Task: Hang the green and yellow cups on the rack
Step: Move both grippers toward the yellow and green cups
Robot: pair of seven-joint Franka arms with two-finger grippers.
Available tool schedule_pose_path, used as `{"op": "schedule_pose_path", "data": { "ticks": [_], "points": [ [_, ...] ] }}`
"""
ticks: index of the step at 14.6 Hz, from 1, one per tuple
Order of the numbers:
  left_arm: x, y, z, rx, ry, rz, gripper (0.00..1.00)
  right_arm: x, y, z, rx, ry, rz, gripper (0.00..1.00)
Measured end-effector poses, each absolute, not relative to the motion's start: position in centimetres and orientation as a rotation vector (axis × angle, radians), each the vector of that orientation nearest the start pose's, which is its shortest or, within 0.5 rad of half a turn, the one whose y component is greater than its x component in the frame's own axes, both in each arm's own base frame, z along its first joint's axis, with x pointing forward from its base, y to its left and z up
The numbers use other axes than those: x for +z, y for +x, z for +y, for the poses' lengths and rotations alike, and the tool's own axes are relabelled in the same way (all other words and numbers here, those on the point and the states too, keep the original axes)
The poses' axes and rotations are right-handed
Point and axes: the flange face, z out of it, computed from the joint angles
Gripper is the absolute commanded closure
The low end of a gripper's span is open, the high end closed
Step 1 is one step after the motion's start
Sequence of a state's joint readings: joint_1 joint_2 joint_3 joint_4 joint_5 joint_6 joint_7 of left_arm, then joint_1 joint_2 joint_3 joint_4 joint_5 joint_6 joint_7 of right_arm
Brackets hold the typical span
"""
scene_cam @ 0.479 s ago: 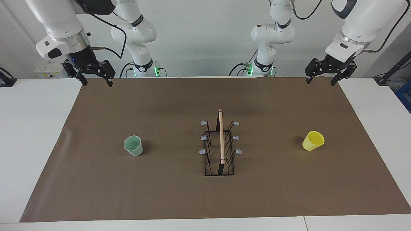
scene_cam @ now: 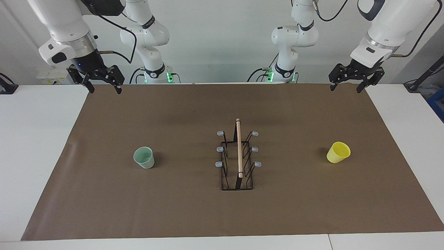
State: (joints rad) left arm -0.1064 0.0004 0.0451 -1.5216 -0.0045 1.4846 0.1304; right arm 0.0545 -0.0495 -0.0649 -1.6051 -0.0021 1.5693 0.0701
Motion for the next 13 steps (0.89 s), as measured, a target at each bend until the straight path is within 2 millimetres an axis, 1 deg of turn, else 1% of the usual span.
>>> {"op": "schedule_pose_path", "data": {
  "ticks": [6, 8, 9, 11, 13],
  "points": [
    [64.3, 54.5, -2.9, 0.030, -3.136, 0.262, 0.00, 63.5, 53.9, -1.0, -0.021, -3.137, 0.135, 0.00],
    [63.7, 54.9, -2.8, 0.039, -3.136, 0.253, 0.00, 63.5, 53.9, -1.1, -0.025, -3.137, 0.139, 0.00],
    [63.1, 55.5, -2.7, 0.044, -3.136, 0.251, 0.03, 63.6, 53.9, -1.1, -0.029, -3.137, 0.138, 0.00],
    [61.6, 57.2, -2.4, 0.037, -3.134, 0.229, 0.04, 63.6, 53.9, -0.8, -0.033, -3.137, 0.130, 0.00],
    [60.2, 59.5, -0.7, 0.034, -3.138, 0.172, 0.04, 63.4, 53.9, -0.9, -0.033, -3.136, 0.132, 0.01]
  ]
}}
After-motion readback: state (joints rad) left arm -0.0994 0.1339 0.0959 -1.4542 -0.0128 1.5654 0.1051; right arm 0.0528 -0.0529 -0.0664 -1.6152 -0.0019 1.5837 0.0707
